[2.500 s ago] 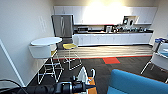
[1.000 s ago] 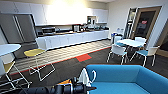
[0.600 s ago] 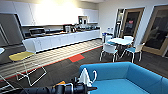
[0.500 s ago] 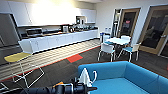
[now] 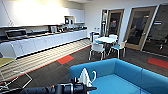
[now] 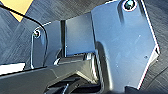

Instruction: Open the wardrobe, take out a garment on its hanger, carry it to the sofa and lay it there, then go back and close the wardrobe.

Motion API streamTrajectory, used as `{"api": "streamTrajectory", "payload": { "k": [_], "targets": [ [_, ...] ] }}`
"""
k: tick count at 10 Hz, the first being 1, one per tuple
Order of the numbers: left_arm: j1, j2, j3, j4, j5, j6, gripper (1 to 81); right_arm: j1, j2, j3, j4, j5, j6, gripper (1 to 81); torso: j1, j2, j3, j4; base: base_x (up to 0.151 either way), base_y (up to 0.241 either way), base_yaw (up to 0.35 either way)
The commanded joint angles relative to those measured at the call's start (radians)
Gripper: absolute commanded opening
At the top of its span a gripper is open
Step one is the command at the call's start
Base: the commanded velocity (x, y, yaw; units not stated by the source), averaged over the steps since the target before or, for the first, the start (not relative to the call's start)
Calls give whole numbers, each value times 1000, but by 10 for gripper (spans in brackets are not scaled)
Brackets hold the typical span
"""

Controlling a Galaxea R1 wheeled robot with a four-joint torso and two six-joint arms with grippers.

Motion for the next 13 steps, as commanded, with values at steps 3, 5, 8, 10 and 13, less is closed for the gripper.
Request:
{"api": "streamTrajectory", "payload": {
  "k": [3,5,8,10,13],
  "targets": [
    [-132,-14,55,48,-29,16,10,39,13,6,3,-54,-4,811,0,0,0,0,0,0,-306],
    [-131,-15,55,48,-29,16,10,37,13,6,3,-54,-4,811,0,0,0,0,0,0,-312],
    [-129,-23,55,48,-29,14,10,37,13,4,3,-54,-4,811,0,0,0,0,0,0,-319],
    [-131,-27,55,50,-29,14,10,39,13,4,3,-56,-4,811,0,0,0,0,0,0,-319],
    [-131,-21,58,56,3,13,10,39,13,4,3,-56,-4,811,0,0,0,0,0,0,-314]
  ]
}}
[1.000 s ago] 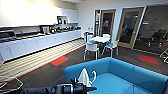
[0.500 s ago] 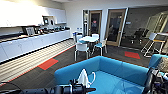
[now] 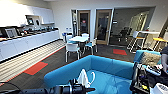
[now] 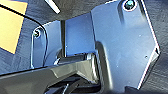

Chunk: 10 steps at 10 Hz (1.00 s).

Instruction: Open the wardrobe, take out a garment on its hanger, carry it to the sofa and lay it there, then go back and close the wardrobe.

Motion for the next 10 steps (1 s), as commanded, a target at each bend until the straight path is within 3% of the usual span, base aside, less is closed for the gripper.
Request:
{"api": "streamTrajectory", "payload": {
  "k": [1,4,10],
  "targets": [
    [-147,-3,57,34,-12,14,10,40,12,6,2,-56,-4,811,0,0,0,0,0,0,-282],
    [-146,6,57,52,-11,12,10,42,12,6,2,-57,-4,811,0,0,0,0,31,112,-51],
    [-130,-2,59,54,10,12,10,42,12,6,3,-57,-4,811,0,0,0,0,0,0,0]
  ]
}}
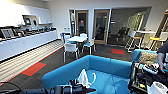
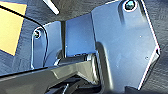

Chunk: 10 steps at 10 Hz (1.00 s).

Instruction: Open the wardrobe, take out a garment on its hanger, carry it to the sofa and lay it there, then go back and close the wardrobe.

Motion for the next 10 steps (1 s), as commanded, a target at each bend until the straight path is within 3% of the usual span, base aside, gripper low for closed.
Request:
{"api": "streamTrajectory", "payload": {
  "k": [1,8,10],
  "targets": [
    [-129,-8,52,35,-14,14,10,39,11,6,3,-55,-4,811,0,0,0,0,0,0,0],
    [-126,-5,54,37,-15,16,10,39,13,6,3,-55,-4,811,0,0,0,0,0,0,0],
    [-126,-3,55,37,-16,16,10,39,11,6,3,-55,-4,811,-1,0,0,0,68,0,0]
  ]
}}
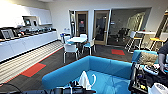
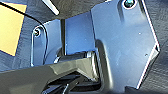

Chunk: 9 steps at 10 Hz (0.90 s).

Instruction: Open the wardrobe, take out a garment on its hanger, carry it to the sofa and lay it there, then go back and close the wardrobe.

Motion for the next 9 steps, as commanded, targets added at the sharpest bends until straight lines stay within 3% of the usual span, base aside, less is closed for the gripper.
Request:
{"api": "streamTrajectory", "payload": {
  "k": [1,6,9],
  "targets": [
    [-146,-2,48,34,-31,17,10,47,11,6,3,-56,-5,811,1,0,0,0,76,0,0],
    [-146,9,47,34,-31,18,10,38,8,6,9,-53,-2,811,1,0,0,0,91,0,0],
    [-146,7,47,34,-31,17,10,38,8,6,9,-53,-2,811,2,1,0,0,0,0,0]
  ]
}}
